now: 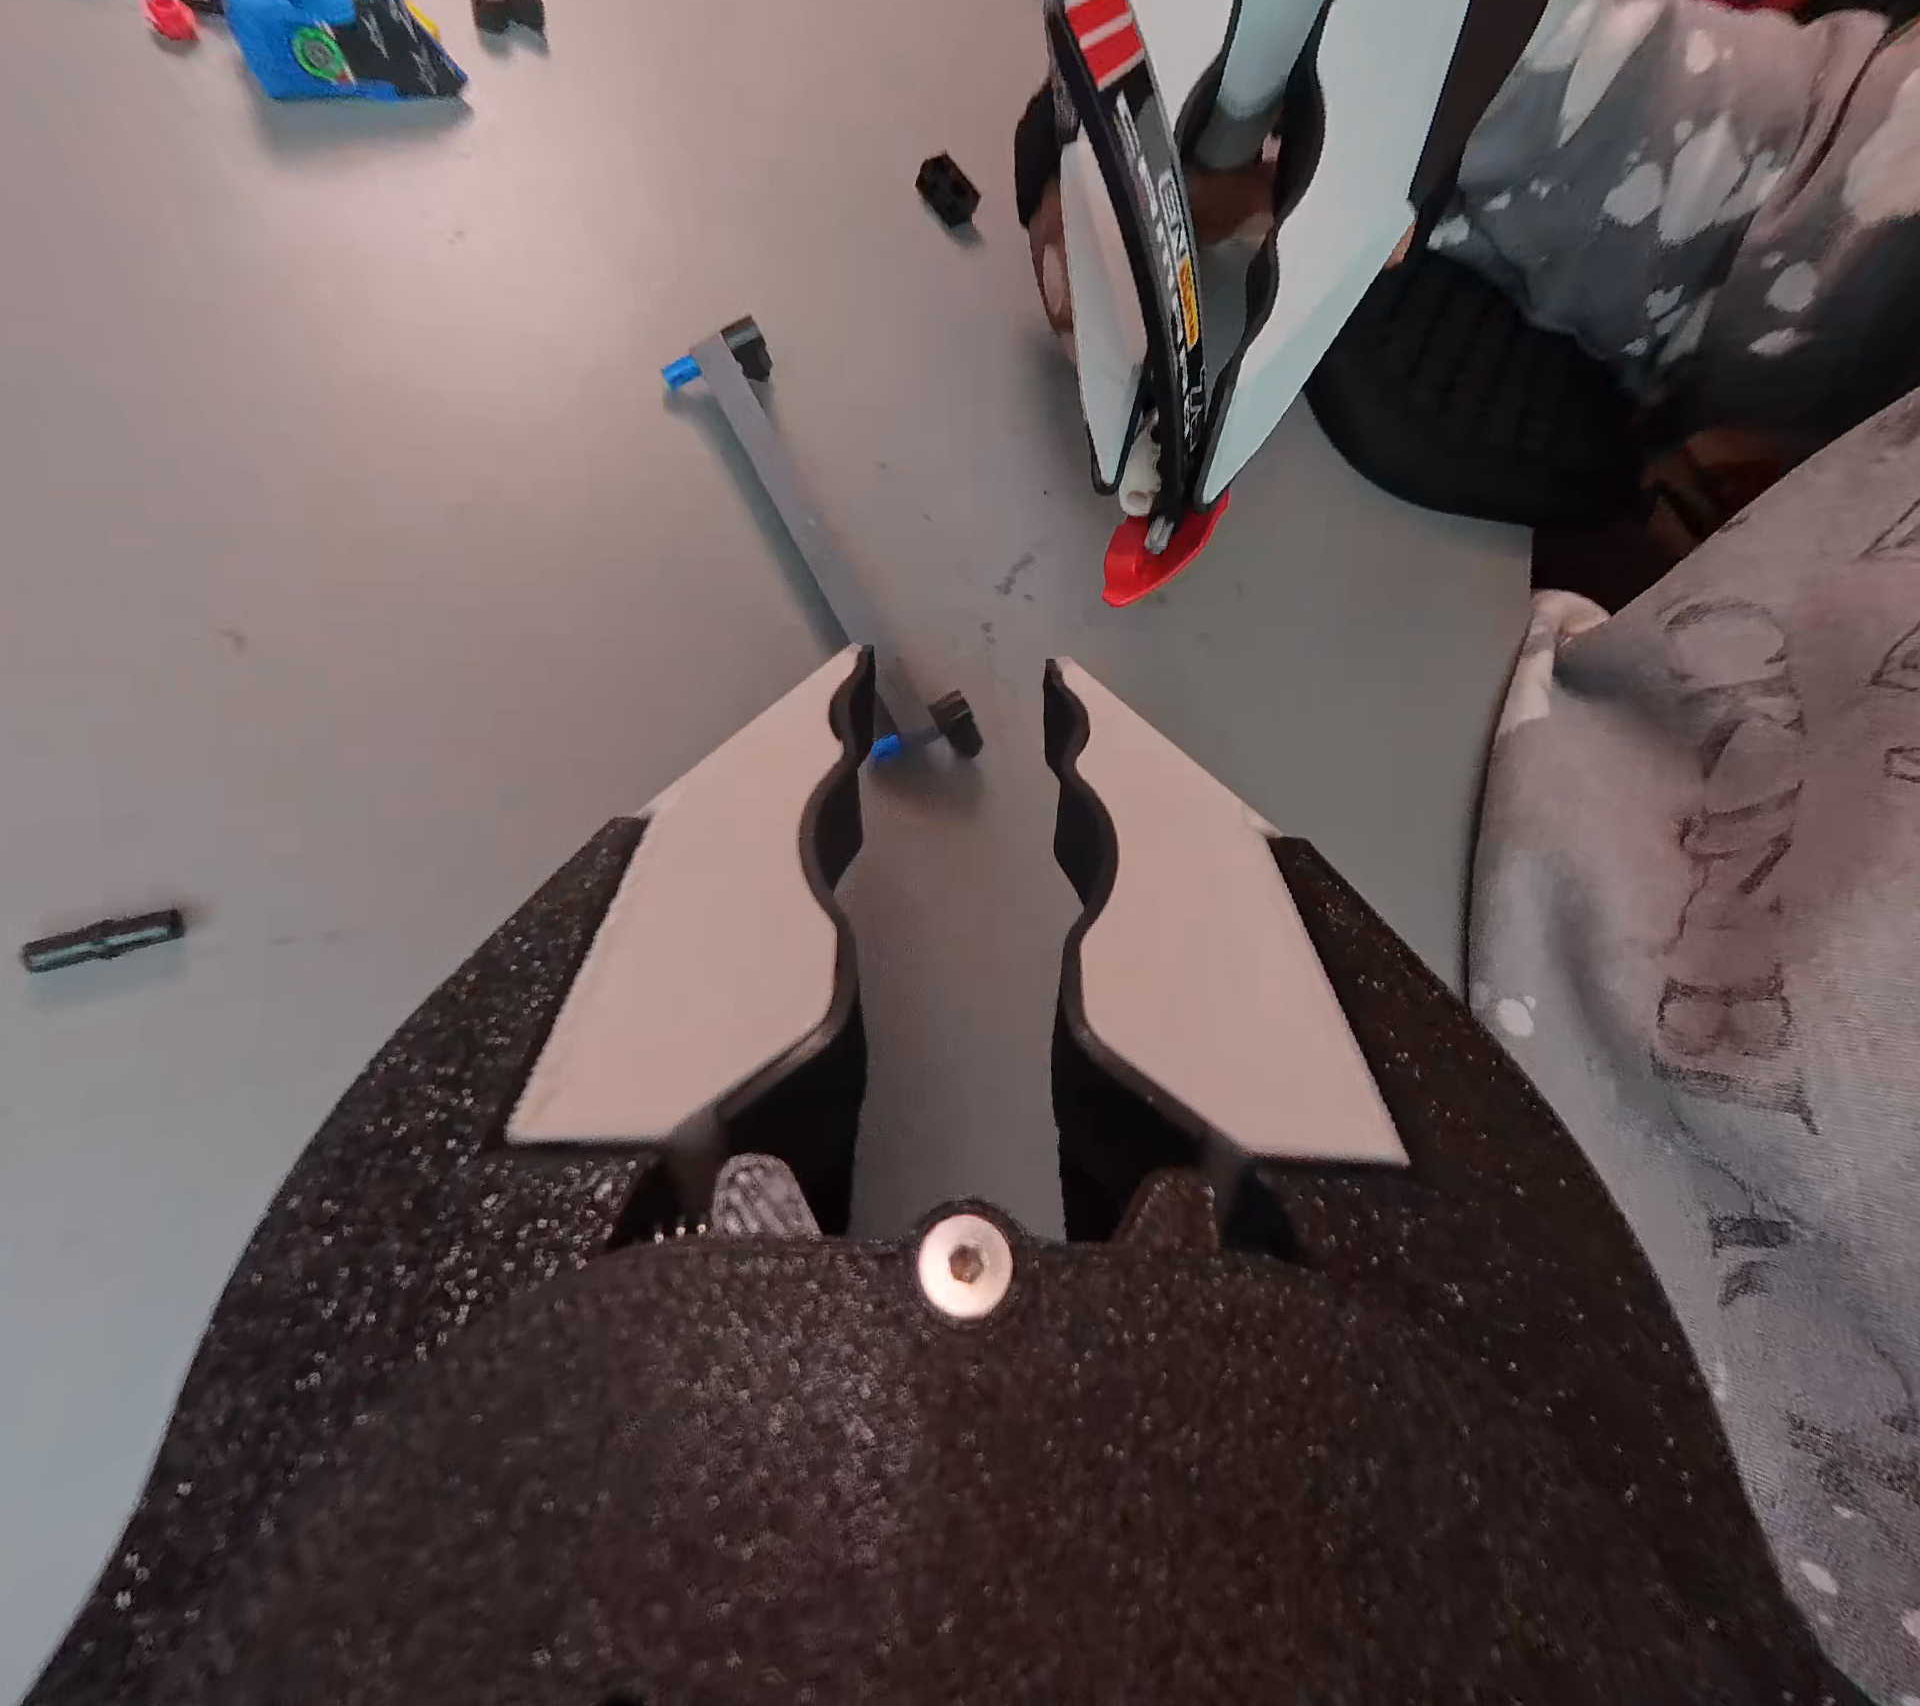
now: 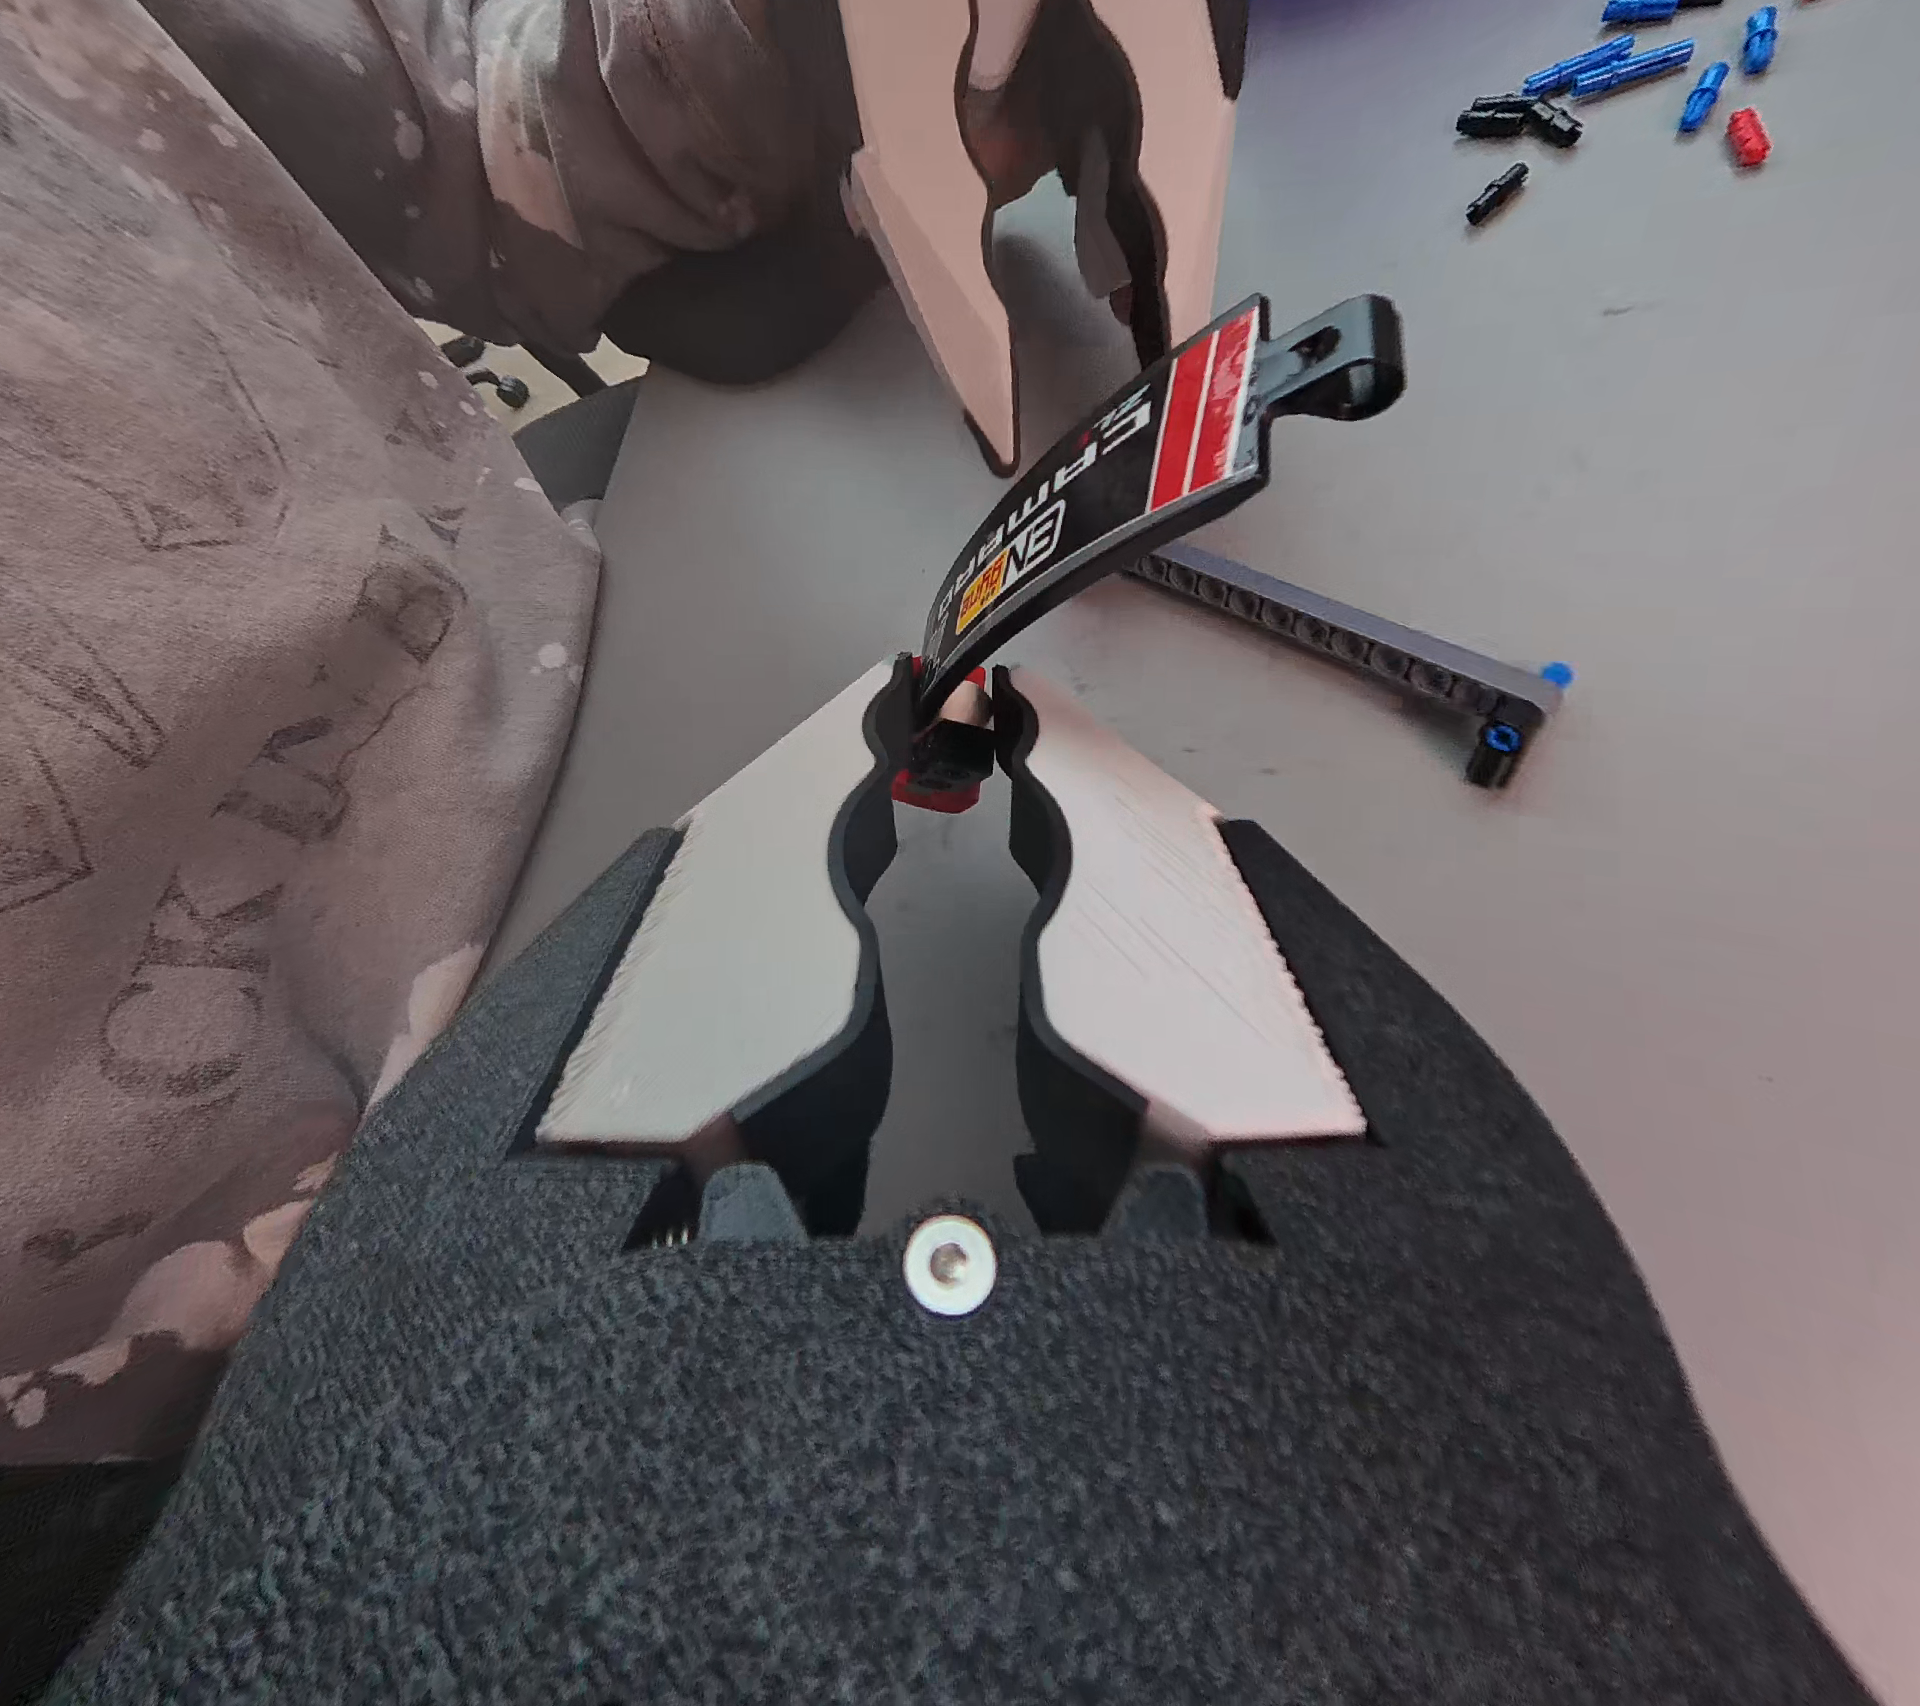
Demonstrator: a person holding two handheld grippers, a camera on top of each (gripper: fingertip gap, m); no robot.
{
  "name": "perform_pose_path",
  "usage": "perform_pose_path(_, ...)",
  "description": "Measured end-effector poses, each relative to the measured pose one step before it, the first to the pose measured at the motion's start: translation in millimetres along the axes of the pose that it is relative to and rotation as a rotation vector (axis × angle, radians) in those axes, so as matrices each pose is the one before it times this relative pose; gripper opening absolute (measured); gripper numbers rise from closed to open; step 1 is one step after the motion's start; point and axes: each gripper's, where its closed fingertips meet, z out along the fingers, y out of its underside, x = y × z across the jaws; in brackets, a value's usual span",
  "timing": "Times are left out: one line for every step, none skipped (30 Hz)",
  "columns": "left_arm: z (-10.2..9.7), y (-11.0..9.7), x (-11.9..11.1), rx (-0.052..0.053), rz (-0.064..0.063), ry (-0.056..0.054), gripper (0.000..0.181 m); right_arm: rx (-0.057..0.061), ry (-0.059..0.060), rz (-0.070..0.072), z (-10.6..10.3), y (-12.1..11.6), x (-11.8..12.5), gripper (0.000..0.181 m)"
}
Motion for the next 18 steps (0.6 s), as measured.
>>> perform_pose_path(-4.98, -6.01, -0.62, 0.0361, -0.0076, 0.0006, 0.031, -0.0001, 0.0072, -0.0075, 0.44, -0.26, -0.19, 0.015)
perform_pose_path(-4.26, -6.17, 0.19, 0.0379, -0.0055, 0.0058, 0.031, -0.0021, 0.0133, -0.0083, 0.35, -0.27, 0.9, 0.015)
perform_pose_path(-2.85, -6.49, 2.43, 0.04, -0.0065, 0.0185, 0.031, -0.0004, 0.0171, -0.0101, 0.49, -0.89, 1.48, 0.015)
perform_pose_path(-1.21, -6.09, 4.72, 0.0389, -0.0097, 0.0325, 0.032, -0.001, 0.0186, -0.0117, 0.98, -1.02, 1.49, 0.015)
perform_pose_path(0.62, -5.65, 5.59, 0.0363, -0.0121, 0.0374, 0.032, -0.0003, 0.0214, -0.0178, 1.52, -1.49, 1.49, 0.015)
perform_pose_path(2.26, -5.02, 5.71, 0.0345, -0.0109, 0.0365, 0.034, 0.0029, 0.0246, -0.0288, 2.3, -2.13, 1.04, 0.015)
perform_pose_path(3.63, -4.64, 6.08, 0.0345, -0.0096, 0.0375, 0.034, 0.0059, 0.02, -0.0362, 3.01, -2.76, -0.26, 0.014)
perform_pose_path(4.31, -4.22, 5.81, 0.0314, -0.0103, 0.0355, 0.034, 0.0076, 0.0108, -0.0349, 3.58, -3.24, -1.99, 0.015)
perform_pose_path(4.04, -3.5, 4.74, 0.0234, -0.0079, 0.0275, 0.034, 0.008, 0.0066, -0.0322, 3.49, -3.22, -2.58, 0.015)
perform_pose_path(3.2, -2.0, 3.71, 0.0106, -0.0019, 0.0201, 0.03, 0.0051, 0.012, -0.0281, 3.0, -2.45, -1.09, 0.015)
perform_pose_path(2.34, -0.47, 4.21, -0.001, 0.0029, 0.0228, 0.019, -0.0043, 0.0149, -0.0212, 2.05, -0.53, 0.27, 0.015)
perform_pose_path(2.07, -0.1, 3.59, -0.0005, 0.0015, 0.0205, 0.012, -0.0017, 0.0115, -0.0127, 0.72, -0.26, 0.86, 0.015)
perform_pose_path(0.95, -0.48, 1.73, 0.0062, -0.0019, 0.01, 0.006, 0.0132, 0.0044, 0.0003, -0.71, -1.8, 0.89, 0.015)
perform_pose_path(-1.05, -2.48, -0.85, 0.0212, 0.0014, -0.0066, 0.0, 0.0242, -0.0024, 0.0139, -1.94, -3.09, 0.69, 0.015)
perform_pose_path(-3.27, -5.45, -0.85, 0.0369, -0.0046, -0.005, 0.0, 0.0406, 0.0036, 0.0229, -3.26, -5.43, 2.53, 0.017)
perform_pose_path(-4.89, -7.55, 0.64, 0.0458, -0.0188, 0.0109, 0.0, 0.0544, 0.0019, 0.0198, -4.71, -7.44, 2.44, 0.022)
perform_pose_path(-5.8, -9.83, 1.27, 0.0605, -0.0262, 0.019, 0.0, 0.0562, 0.0018, 0.0193, -5.4, -7.97, 2.29, 0.031)
perform_pose_path(-5.75, -9.53, 1.66, 0.0582, -0.0281, 0.0248, 0.0, 0.0451, 0.0074, 0.0193, -4.84, -6.95, 3.15, 0.041)
